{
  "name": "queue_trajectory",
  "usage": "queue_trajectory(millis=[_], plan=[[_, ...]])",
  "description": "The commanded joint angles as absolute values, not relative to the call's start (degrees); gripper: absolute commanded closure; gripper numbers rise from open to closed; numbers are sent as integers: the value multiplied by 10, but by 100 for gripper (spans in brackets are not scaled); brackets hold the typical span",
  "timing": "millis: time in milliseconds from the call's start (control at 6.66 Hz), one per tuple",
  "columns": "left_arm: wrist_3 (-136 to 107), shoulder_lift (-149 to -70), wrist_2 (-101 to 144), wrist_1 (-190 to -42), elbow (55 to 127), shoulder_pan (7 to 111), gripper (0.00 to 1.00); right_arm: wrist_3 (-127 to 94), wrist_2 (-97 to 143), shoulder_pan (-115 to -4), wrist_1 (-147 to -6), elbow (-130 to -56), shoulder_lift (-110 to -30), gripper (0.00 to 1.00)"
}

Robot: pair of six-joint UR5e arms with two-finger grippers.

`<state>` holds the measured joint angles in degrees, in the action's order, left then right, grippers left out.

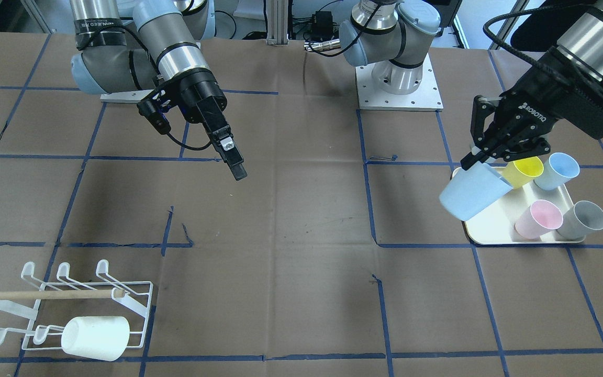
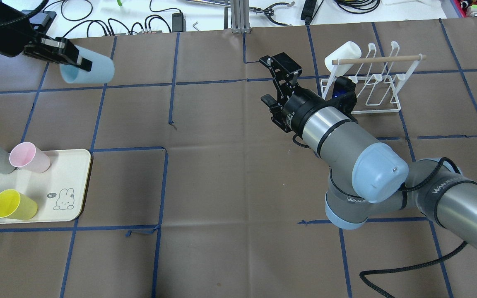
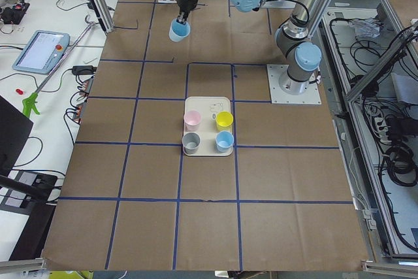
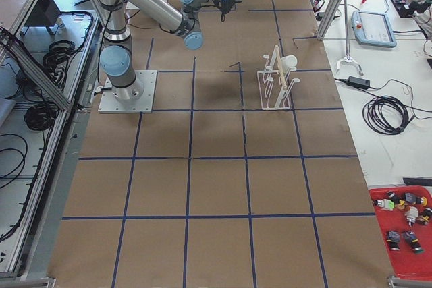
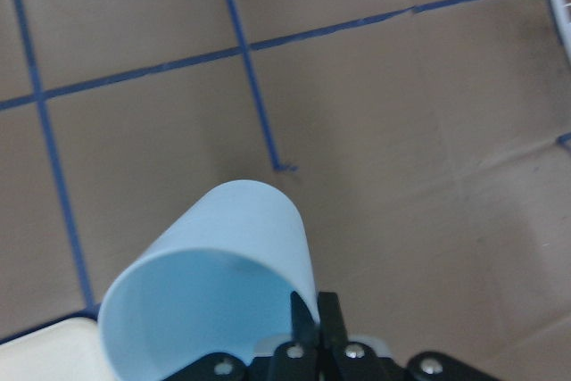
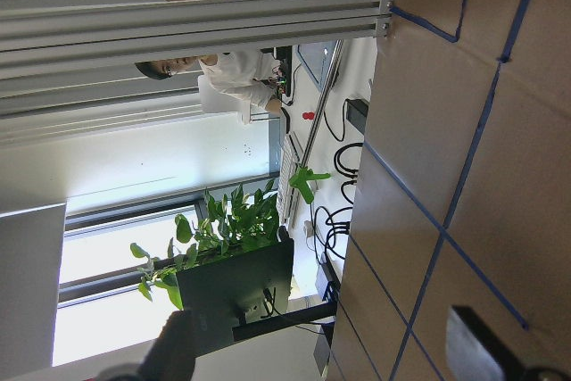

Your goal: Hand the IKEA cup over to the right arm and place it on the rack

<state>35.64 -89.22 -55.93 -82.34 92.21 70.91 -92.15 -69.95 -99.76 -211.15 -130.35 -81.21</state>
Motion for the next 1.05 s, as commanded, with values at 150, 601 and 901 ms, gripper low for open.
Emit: queue_trajectory(millis=[150, 601, 901], plan=[[361, -897, -328, -656, 1019, 726, 100, -920, -699, -998, -2112, -1317, -822, 0], [359, -905, -269, -420, 1147, 747, 100, -920, -699, -998, -2107, -1316, -819, 0], [359, -916, -231, -328, 1191, 765, 100, -930, -696, -999, -2106, -1313, -823, 0]])
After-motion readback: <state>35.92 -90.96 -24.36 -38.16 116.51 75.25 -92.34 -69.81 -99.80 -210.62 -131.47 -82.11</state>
